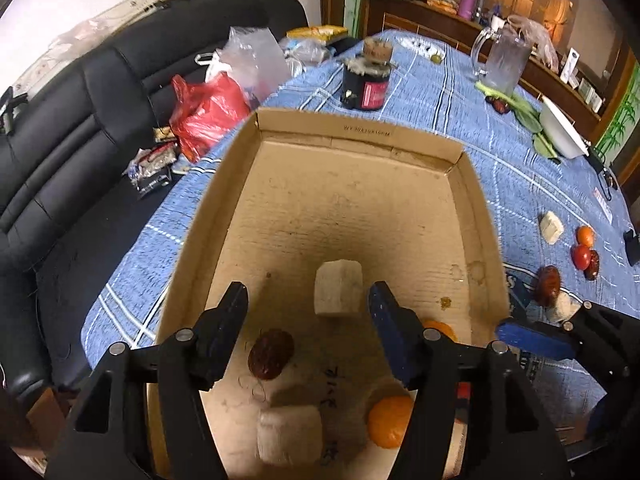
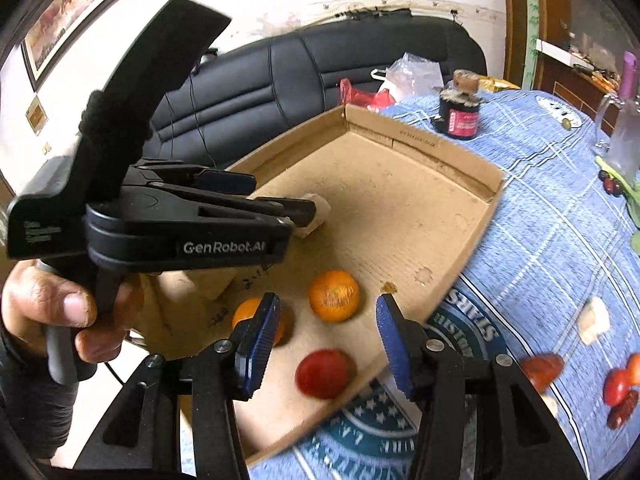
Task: Organize fruits
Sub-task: 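Open the left tool to drop the block while the right tool releases the mandarin, then withdraw both tools from the tray back toward the remaining fruits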
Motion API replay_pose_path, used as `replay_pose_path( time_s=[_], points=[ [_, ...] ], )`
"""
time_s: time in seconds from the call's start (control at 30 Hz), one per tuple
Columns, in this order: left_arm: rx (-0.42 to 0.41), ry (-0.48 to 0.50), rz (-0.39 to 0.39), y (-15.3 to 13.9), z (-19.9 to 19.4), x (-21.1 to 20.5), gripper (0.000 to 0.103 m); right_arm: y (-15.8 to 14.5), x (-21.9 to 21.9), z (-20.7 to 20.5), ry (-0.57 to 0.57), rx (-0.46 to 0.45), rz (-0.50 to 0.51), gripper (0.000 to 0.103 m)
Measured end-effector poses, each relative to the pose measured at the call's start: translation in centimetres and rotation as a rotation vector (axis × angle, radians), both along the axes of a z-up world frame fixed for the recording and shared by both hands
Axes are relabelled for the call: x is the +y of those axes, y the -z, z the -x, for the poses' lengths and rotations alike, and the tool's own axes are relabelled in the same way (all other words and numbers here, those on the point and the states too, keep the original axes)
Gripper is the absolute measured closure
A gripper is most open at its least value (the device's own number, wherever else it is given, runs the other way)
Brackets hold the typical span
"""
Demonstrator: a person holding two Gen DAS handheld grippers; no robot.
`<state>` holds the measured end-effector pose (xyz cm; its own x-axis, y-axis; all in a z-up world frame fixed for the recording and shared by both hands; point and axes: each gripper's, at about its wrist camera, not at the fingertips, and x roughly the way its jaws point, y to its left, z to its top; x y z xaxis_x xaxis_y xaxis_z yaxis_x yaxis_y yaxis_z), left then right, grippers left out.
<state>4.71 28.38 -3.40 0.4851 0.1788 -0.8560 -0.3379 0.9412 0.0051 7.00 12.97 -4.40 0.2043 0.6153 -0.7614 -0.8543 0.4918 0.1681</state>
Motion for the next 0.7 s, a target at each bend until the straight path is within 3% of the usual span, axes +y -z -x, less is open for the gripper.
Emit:
replay_pose_path(
  time_s=[0.27, 0.4, 0.7],
  points=[
    [-0.109, 0.013, -0.024, -2.4, 2.5, -3.4, 0.041, -0.9, -4.9, 1.1, 0.069, -0.01, -0.023, 0.052],
    [-0.118, 0.047, -0.048, -2.6, 2.8, -5.6, 0.041, -1.3, -7.8, 1.5, 0.113, -0.017, -0.028, 0.052],
    [-0.137, 0.093, -0.02, -2.6, 3.6, -10.1, 0.041, -1.3, -13.6, 1.7, 0.219, -0.025, -0.032, 0.047]
  ],
)
